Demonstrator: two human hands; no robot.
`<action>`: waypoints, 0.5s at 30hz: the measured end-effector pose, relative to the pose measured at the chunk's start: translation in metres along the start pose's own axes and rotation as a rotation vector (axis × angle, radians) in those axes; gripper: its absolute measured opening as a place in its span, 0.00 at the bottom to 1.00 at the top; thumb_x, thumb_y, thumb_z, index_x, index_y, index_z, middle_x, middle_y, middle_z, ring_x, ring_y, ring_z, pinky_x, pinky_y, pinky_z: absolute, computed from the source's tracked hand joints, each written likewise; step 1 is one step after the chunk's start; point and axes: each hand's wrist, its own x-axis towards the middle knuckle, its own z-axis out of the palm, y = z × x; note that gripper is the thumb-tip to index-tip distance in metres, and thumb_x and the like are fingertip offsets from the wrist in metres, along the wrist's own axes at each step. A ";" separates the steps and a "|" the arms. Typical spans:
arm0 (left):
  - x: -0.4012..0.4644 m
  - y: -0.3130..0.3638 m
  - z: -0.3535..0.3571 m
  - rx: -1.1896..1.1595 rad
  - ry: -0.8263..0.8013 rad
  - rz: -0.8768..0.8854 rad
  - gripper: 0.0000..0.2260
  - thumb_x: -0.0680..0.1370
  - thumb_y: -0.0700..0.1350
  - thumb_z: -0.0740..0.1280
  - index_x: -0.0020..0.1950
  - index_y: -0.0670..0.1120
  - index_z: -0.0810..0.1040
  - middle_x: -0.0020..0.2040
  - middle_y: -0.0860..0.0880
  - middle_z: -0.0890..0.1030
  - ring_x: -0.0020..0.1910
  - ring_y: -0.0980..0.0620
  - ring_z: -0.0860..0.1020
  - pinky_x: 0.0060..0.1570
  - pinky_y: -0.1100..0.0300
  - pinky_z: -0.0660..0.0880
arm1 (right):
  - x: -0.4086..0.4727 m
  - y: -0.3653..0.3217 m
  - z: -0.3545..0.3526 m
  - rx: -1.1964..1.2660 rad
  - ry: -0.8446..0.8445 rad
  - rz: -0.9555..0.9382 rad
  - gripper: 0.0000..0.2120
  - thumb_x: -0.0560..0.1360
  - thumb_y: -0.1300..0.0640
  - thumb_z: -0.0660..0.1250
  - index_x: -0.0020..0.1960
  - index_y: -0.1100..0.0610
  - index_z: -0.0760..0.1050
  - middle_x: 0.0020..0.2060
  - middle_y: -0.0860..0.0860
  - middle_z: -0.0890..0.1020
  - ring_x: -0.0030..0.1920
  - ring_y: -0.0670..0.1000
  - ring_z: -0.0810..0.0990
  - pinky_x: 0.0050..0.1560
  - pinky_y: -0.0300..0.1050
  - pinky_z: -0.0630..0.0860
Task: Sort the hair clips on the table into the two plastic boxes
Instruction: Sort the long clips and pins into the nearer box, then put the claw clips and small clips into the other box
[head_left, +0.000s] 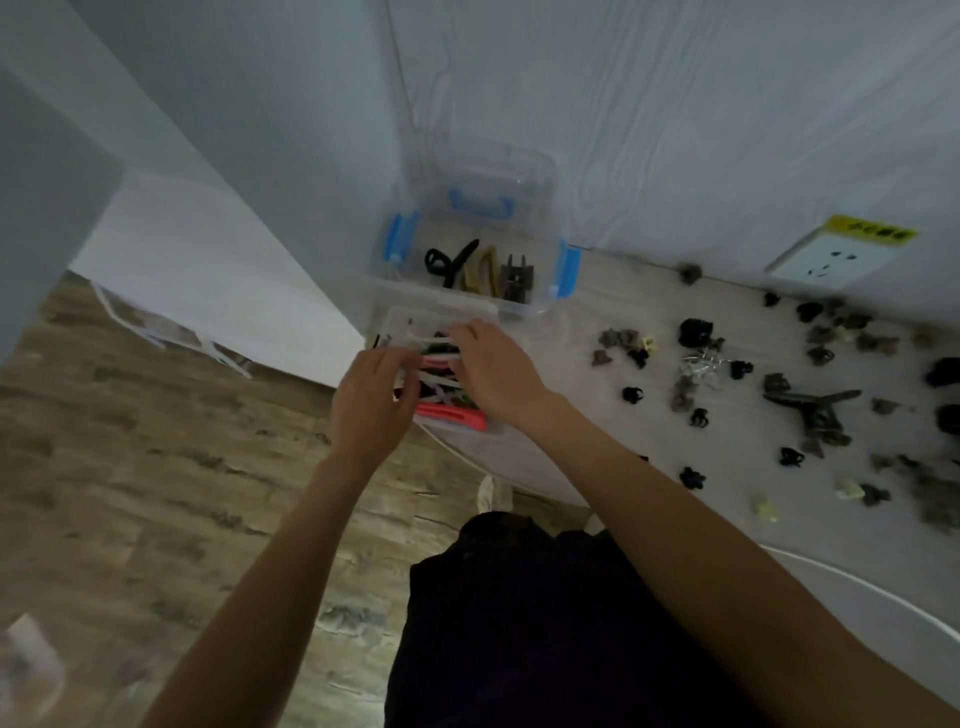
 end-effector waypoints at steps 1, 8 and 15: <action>0.000 0.003 0.000 -0.023 0.030 -0.015 0.09 0.77 0.44 0.60 0.51 0.44 0.77 0.47 0.46 0.81 0.47 0.48 0.76 0.48 0.59 0.71 | -0.001 0.002 0.002 -0.028 -0.003 -0.005 0.19 0.76 0.62 0.59 0.66 0.61 0.67 0.61 0.61 0.73 0.60 0.60 0.72 0.59 0.53 0.68; 0.026 0.060 0.012 -0.166 0.060 0.178 0.11 0.77 0.44 0.61 0.55 0.43 0.77 0.47 0.46 0.81 0.47 0.52 0.76 0.49 0.67 0.67 | -0.063 0.029 -0.018 -0.030 0.300 -0.044 0.13 0.72 0.60 0.58 0.52 0.59 0.78 0.49 0.56 0.82 0.52 0.55 0.77 0.56 0.48 0.72; 0.023 0.171 0.094 -0.195 -0.566 0.405 0.22 0.75 0.48 0.67 0.67 0.46 0.69 0.62 0.46 0.74 0.60 0.46 0.72 0.54 0.53 0.73 | -0.209 0.141 -0.030 -0.053 0.381 0.683 0.20 0.72 0.55 0.67 0.63 0.57 0.72 0.61 0.59 0.74 0.60 0.63 0.70 0.59 0.60 0.71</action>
